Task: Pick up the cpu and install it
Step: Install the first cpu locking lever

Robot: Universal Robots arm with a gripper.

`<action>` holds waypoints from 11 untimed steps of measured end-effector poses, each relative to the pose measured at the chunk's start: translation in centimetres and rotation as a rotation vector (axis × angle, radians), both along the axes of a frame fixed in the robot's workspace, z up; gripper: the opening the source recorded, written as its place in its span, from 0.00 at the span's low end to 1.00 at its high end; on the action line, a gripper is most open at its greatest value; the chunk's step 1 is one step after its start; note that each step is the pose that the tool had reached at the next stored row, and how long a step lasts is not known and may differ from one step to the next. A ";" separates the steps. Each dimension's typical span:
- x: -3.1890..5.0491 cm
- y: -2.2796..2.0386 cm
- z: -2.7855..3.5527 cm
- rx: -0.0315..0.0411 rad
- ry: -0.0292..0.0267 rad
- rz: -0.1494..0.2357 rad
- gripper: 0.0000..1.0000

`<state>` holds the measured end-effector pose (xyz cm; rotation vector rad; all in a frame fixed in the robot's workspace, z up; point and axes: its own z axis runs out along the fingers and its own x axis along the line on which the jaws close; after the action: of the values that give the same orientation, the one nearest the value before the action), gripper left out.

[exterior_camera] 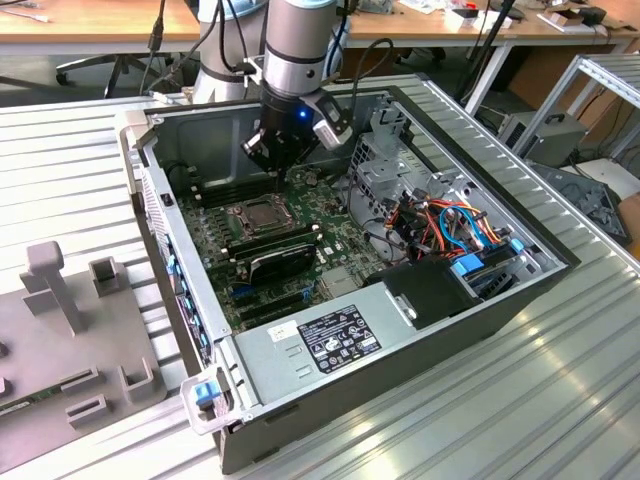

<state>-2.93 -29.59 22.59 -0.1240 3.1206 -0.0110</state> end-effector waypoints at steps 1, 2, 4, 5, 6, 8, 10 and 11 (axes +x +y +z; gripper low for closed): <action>0.00 0.00 0.02 0.0002 -0.0001 0.000 0.11; 0.00 0.00 0.02 0.0005 -0.0002 0.000 0.11; 0.00 -0.51 0.03 0.0007 -0.0001 0.000 0.11; 0.01 -0.80 0.03 0.0010 0.0000 0.000 0.11; 0.01 -1.70 0.03 0.0022 0.0000 0.000 0.11; 0.02 -2.30 0.03 0.0034 0.0000 0.000 0.11; 0.02 -2.40 0.03 0.0050 0.0000 0.000 0.11; 0.02 -2.40 0.03 0.0054 -0.0001 0.000 0.11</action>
<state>-2.91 -31.98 22.61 -0.1238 3.1203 -0.0025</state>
